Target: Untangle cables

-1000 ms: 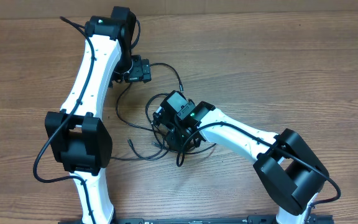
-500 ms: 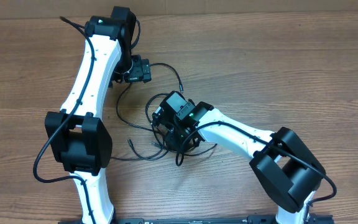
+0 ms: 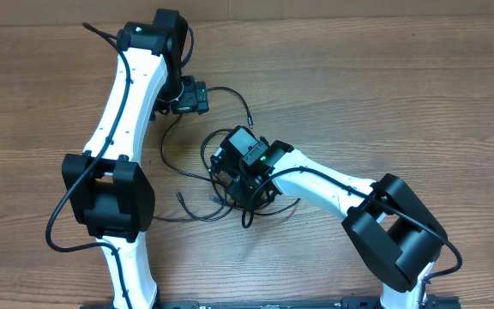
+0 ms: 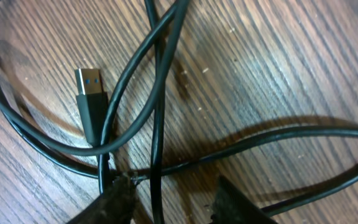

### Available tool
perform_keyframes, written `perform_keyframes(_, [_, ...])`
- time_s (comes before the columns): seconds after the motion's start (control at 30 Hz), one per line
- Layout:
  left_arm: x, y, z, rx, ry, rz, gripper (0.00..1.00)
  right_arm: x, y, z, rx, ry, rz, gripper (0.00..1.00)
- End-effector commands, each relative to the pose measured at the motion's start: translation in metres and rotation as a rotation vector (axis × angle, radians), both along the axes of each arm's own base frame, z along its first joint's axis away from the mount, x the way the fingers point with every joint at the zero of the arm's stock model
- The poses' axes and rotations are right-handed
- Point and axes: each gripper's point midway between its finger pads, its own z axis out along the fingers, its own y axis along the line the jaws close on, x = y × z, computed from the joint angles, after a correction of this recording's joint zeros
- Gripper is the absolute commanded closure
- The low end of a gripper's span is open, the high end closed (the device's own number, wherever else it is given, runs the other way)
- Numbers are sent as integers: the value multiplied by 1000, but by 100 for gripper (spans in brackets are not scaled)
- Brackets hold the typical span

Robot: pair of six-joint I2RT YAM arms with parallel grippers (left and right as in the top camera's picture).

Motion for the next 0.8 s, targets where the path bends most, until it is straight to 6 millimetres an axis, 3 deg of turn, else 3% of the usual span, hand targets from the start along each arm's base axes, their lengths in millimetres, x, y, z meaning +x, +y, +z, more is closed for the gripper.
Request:
perform_keyframes(0.0, [0, 1, -6, 12, 13, 8, 0, 0, -5, -6, -19, 10, -6, 67])
perform_keyframes(0.2, [0, 1, -6, 12, 13, 8, 0, 1, -4, -4, -18, 9, -7, 80])
perform_keyframes(0.43, [0, 1, -6, 12, 13, 8, 1, 2, -2, -1, -15, 10, -10, 79])
perform_keyframes(0.5, [0, 1, -6, 12, 13, 8, 0, 2, -2, 0, -12, 12, -8, 95])
perform_keyframes(0.6, [0, 1, -6, 12, 13, 8, 0, 4, 0, 4, -6, 6, -13, 96])
perform_keyframes(0.67, [0, 1, -6, 12, 13, 8, 0, 7, 3, 13, 9, 10, -48, 96])
perform_keyframes(0.77, [0, 1, -6, 12, 13, 8, 0, 13, 16, 44, 96, -3, -67, 96])
